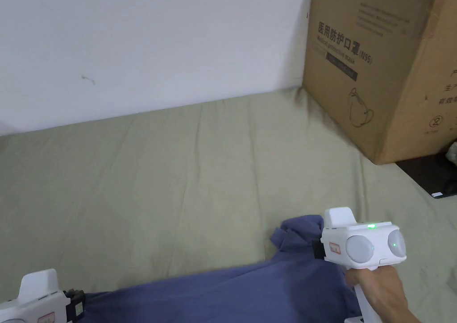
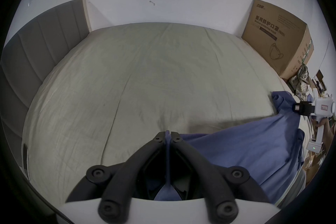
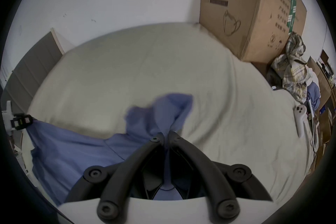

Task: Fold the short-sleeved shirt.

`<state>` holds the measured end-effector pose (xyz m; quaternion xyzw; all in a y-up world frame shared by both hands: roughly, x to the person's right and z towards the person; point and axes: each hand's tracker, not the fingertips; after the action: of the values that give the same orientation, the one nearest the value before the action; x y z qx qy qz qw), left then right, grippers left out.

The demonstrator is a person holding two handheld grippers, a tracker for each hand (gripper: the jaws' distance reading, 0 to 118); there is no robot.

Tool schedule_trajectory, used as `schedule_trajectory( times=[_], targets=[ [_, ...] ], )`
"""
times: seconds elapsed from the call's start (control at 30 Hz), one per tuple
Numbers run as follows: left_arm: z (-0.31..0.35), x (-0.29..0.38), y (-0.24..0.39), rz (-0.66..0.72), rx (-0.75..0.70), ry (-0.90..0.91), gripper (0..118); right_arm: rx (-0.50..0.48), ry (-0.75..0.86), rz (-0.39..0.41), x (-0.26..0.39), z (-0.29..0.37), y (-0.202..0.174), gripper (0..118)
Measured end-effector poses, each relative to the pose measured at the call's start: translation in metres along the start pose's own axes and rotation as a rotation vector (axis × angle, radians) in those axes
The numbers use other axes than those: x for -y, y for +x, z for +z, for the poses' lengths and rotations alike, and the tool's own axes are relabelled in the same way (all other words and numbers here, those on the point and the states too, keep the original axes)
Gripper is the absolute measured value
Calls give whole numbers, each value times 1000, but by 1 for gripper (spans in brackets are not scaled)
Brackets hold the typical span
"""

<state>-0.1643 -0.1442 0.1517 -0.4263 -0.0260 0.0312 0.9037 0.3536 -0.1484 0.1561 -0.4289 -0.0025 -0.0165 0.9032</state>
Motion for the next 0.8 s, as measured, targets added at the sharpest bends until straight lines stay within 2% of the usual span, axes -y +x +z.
schedule_trajectory(
  times=[0.2,0.4,0.63,0.8],
  targets=[
    [41,9,-3,17,-14,28,0,-70,103,-2,9,82,11,2],
    [87,38,-4,29,2,34,0,-118,157,-15,53,141,23,2],
    [104,103,-11,35,13,-26,0,-126,146,-28,124,158,26,2],
    [99,153,-18,57,1,-71,0,-90,97,-58,173,147,25,2]
  ],
)
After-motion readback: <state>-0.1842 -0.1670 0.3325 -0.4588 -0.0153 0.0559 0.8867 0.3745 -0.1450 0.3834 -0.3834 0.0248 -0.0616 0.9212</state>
